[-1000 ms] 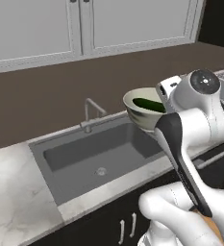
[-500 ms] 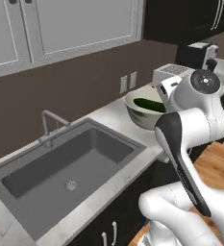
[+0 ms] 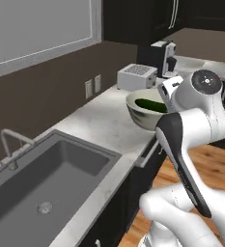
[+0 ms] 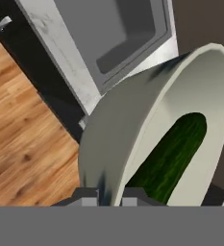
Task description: Pick the cucumber from the sink and place it in the bowl. Then pick the bowl and place it in the microwave. Then close the microwave door and press the start button.
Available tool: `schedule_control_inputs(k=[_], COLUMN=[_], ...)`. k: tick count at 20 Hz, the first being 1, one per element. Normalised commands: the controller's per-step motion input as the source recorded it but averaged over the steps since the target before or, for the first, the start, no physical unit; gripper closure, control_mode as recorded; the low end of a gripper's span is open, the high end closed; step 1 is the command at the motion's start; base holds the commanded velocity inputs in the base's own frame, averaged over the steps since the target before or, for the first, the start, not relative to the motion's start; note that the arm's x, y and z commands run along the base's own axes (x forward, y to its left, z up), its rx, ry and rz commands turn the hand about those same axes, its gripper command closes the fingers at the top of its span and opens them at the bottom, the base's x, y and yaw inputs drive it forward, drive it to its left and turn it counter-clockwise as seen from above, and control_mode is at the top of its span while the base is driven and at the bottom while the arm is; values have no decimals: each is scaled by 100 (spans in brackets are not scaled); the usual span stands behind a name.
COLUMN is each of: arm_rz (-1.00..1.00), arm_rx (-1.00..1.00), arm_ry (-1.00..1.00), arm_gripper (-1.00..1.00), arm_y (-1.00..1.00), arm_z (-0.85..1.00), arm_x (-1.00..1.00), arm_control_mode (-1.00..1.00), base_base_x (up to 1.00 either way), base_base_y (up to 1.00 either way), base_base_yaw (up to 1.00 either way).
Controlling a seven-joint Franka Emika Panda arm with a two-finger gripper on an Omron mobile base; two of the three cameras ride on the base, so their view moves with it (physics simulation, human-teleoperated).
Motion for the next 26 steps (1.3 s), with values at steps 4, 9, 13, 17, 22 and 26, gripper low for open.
schedule_control_inputs(k=[4, 9, 13, 17, 22, 26], arm_rz=[0, 0, 0, 0, 0, 0], arm_rx=[0, 0, 0, 0, 0, 0], arm_ry=[0, 0, 0, 0, 0, 0], arm_gripper=[100, 100, 100, 100, 100, 100], arm_y=[0, 0, 0, 0, 0, 0], arm_z=[0, 0, 0, 0, 0, 0], arm_x=[0, 0, 0, 0, 0, 0], arm_control_mode=[100, 100, 100, 100, 100, 100], base_base_x=[45, 46, 37, 29, 25, 8], base_base_y=[-32, -61, -99, -98, -83, -55], base_base_yaw=[-35, -27, -15, -31, -42, -52])
